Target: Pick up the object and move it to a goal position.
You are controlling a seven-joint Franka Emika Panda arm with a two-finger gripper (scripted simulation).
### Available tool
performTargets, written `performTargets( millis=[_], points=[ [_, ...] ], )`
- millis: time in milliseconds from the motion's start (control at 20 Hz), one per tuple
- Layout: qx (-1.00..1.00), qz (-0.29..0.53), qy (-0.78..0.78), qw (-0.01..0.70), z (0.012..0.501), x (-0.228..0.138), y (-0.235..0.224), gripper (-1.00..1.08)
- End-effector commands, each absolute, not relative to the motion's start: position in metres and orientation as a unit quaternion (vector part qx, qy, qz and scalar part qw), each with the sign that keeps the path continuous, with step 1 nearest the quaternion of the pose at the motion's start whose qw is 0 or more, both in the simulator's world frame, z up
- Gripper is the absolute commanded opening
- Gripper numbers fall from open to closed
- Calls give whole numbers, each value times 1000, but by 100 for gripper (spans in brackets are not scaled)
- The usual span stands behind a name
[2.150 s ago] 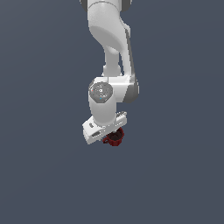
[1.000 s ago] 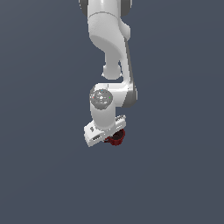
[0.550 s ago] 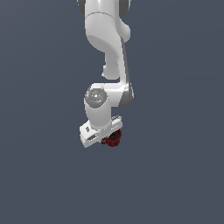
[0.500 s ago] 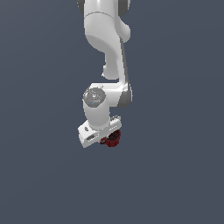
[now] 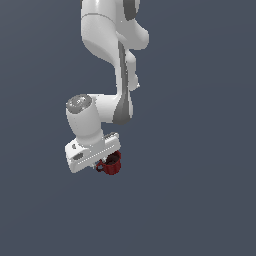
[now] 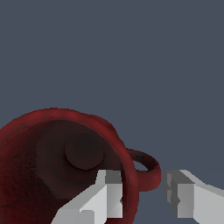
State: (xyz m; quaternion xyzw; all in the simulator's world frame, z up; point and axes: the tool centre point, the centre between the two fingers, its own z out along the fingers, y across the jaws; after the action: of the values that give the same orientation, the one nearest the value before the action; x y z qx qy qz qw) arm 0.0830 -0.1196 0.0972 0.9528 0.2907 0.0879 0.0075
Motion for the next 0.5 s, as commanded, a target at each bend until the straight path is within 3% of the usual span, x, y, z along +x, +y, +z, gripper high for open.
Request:
performTargets(
  millis=[0, 450],
  points=[
    [948, 114, 296, 15, 107, 94, -144, -100],
    [929, 197, 311, 32, 134, 126, -220, -100]
  ],
)
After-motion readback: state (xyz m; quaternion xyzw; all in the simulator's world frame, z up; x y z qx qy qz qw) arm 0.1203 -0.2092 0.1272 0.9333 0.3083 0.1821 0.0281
